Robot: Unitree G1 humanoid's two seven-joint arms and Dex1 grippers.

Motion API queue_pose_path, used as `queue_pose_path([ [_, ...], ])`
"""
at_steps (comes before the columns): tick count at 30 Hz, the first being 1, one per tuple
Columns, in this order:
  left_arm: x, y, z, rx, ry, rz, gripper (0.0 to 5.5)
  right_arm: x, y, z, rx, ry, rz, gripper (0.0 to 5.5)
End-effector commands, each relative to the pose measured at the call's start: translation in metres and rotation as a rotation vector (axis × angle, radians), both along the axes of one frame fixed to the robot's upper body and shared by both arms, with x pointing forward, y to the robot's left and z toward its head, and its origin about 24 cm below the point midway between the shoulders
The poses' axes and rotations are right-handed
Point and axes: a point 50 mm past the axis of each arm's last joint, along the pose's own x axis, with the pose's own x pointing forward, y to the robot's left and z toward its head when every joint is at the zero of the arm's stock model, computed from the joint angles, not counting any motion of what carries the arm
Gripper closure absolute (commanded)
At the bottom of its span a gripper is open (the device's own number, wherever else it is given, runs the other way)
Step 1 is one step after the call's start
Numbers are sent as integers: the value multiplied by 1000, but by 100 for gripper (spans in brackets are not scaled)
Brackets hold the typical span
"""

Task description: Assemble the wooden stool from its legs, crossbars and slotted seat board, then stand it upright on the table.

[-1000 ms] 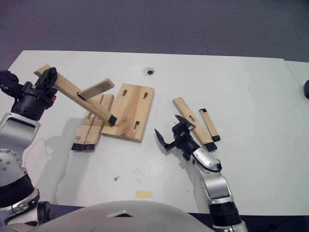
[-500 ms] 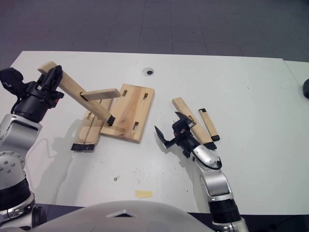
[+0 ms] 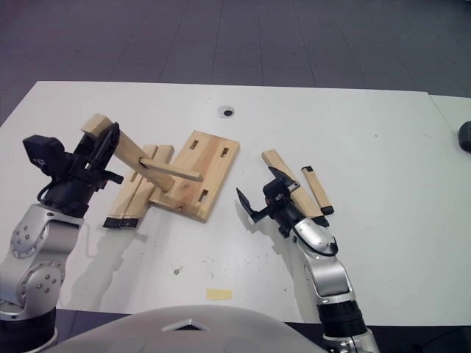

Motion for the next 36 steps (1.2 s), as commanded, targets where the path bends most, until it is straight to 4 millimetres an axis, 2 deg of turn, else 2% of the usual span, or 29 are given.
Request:
queue_pose_path([
  [1, -18, 2, -64, 94, 380, -28, 446, 4, 0, 3, -16, -12, 3, 10],
  [4, -8, 0, -52, 75, 331, -33, 446, 4, 3, 2, -17, -11, 7, 10],
  [11, 12, -13, -8, 27, 164, -93, 446, 11, 4, 2, -34, -29, 16, 10],
  [18, 19, -19, 8, -64, 141, -138, 447, 12, 7, 0, -23, -36, 8, 10],
  [19, 17, -21, 10, -84, 143, -166, 410, 12, 9, 0, -20, -37, 9, 10],
  [23, 15, -27, 19, -154, 139, -268, 351, 13, 11, -1, -11, -41, 5, 10],
  [27, 18, -29, 37, -172, 93, -321, 287, 14, 12, -1, -10, -44, 5, 10],
  [30, 23, -29, 61, -196, 15, -350, 233, 15, 13, -3, -11, -45, 7, 10],
  [36, 27, -26, 141, -372, -189, -465, 145, 16, 15, -6, -11, -41, -3, 10],
])
